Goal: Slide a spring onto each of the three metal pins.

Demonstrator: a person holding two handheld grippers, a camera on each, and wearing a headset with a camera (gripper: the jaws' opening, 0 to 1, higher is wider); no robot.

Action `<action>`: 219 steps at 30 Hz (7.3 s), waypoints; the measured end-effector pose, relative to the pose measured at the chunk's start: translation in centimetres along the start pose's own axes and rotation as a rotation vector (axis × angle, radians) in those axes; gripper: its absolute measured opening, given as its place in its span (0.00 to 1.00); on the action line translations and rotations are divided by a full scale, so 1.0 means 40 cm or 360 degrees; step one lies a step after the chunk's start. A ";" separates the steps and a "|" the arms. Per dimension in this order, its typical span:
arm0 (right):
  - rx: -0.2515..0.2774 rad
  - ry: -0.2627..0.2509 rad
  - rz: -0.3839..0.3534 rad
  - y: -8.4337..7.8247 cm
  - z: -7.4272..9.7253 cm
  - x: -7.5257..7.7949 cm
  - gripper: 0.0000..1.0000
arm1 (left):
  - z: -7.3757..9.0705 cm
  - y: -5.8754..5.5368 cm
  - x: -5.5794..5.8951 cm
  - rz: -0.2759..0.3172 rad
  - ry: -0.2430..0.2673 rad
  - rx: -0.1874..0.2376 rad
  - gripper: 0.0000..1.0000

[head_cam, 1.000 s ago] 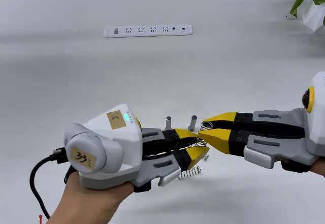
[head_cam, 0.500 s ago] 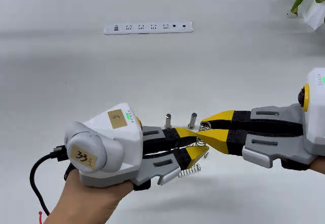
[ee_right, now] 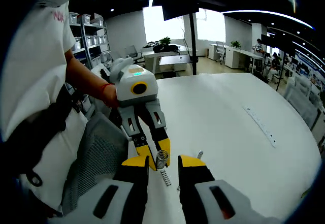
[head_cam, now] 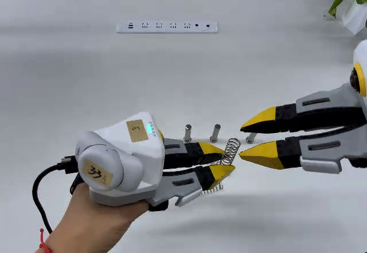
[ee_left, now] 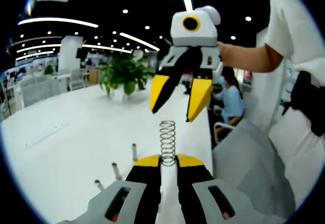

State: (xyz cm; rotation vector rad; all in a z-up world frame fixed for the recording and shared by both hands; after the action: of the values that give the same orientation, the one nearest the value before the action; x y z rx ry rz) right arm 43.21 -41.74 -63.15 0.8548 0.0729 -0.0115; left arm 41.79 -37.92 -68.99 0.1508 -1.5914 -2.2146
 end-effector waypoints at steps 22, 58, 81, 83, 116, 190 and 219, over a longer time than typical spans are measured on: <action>-0.0726 0.0475 0.0609 -0.021 -0.074 -0.014 0.18 | -0.018 -0.002 0.009 -0.0083 -0.0048 -0.0016 0.10; -0.0854 0.0542 0.0654 -0.019 -0.087 -0.024 0.12 | -0.008 -0.003 0.011 -0.0056 -0.0052 0.0046 0.11; -0.0848 0.0492 0.0630 0.005 -0.097 0.014 0.12 | 0.056 -0.051 -0.040 -0.0007 0.0106 0.0021 0.29; -0.0846 0.0469 0.0627 0.010 -0.099 0.027 0.12 | 0.066 -0.063 -0.049 -0.0027 0.0135 -0.0007 0.33; -0.0831 0.0096 0.0378 0.004 -0.249 0.249 0.12 | 0.149 -0.199 -0.144 -0.0040 0.0312 -0.0169 0.77; -0.0898 0.0130 0.0402 -0.145 -0.410 0.249 0.12 | 0.125 -0.224 -0.139 0.0057 0.0270 -0.0128 0.84; -0.0840 0.0087 0.0367 -0.147 -0.411 0.253 0.17 | 0.125 -0.220 -0.132 0.0048 0.0264 -0.0143 0.84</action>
State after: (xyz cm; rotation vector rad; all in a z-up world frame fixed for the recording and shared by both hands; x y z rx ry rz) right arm 52.10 -33.00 -79.03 0.3321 0.0257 0.2387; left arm 42.73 -29.13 -76.23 0.2751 -1.3951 -2.1847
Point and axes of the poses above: the centre of the closed fingertips' face, and the gripper's own axes: z roughly backward along the fingers, x roughly to its right, y roughly out of its top, the point moved 3 cm from there along z, roughly backward along the fingers, and after that the axes turned 1 degree about -x, right-handed, at the moved point
